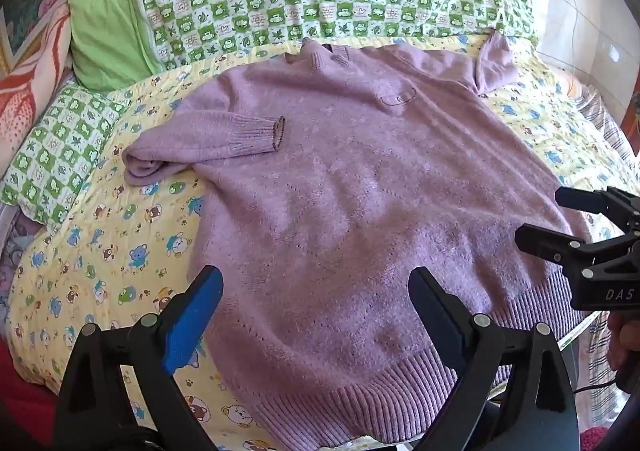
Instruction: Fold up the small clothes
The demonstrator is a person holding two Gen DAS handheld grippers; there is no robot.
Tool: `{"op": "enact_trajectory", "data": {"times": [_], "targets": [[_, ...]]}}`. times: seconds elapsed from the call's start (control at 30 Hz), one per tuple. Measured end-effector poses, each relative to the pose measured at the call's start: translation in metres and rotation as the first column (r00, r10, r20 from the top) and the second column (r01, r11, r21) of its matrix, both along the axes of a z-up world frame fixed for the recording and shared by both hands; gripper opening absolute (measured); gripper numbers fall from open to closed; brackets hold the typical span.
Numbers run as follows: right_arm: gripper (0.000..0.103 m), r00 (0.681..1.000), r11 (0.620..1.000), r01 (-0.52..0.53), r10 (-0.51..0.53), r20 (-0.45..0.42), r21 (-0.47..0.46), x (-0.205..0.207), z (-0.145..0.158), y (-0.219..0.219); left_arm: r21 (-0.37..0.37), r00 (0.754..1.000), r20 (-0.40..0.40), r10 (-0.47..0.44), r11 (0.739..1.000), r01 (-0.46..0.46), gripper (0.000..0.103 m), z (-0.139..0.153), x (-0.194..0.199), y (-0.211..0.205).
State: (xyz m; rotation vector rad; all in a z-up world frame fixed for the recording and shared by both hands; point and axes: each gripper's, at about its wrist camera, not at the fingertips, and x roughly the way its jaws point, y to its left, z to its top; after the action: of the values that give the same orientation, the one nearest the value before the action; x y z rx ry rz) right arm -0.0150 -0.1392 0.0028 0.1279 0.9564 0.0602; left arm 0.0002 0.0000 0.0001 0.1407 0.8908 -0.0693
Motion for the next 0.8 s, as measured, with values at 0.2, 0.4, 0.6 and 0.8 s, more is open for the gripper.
{"op": "enact_trajectory", "data": {"times": [0.2, 0.4, 0.6, 0.8], "targets": [[0.096, 1.000, 1.000, -0.004, 0.004, -0.002, -0.001, 0.0000, -0.0010, 0.0012, -0.003, 1.000, 0.003, 0.003, 1.000, -0.003, 0.095, -0.0016, 0.0023, 0.0020], [0.096, 1.000, 1.000, -0.003, 0.003, -0.002, -0.001, 0.0003, -0.0013, 0.0005, -0.006, 1.000, 0.000, 0.005, 1.000, -0.005, 0.095, -0.0004, 0.0042, 0.0057], [0.096, 1.000, 1.000, -0.005, 0.005, -0.003, 0.000, 0.0002, -0.0014, 0.0001, -0.018, 1.000, 0.006, 0.017, 1.000, -0.017, 0.095, 0.0012, 0.0058, 0.0049], [0.096, 1.000, 1.000, -0.003, 0.003, 0.001, 0.000, 0.0012, -0.0017, 0.0005, -0.032, 1.000, 0.014, 0.017, 0.999, -0.016, 0.095, 0.0019, 0.0053, 0.0040]]}}
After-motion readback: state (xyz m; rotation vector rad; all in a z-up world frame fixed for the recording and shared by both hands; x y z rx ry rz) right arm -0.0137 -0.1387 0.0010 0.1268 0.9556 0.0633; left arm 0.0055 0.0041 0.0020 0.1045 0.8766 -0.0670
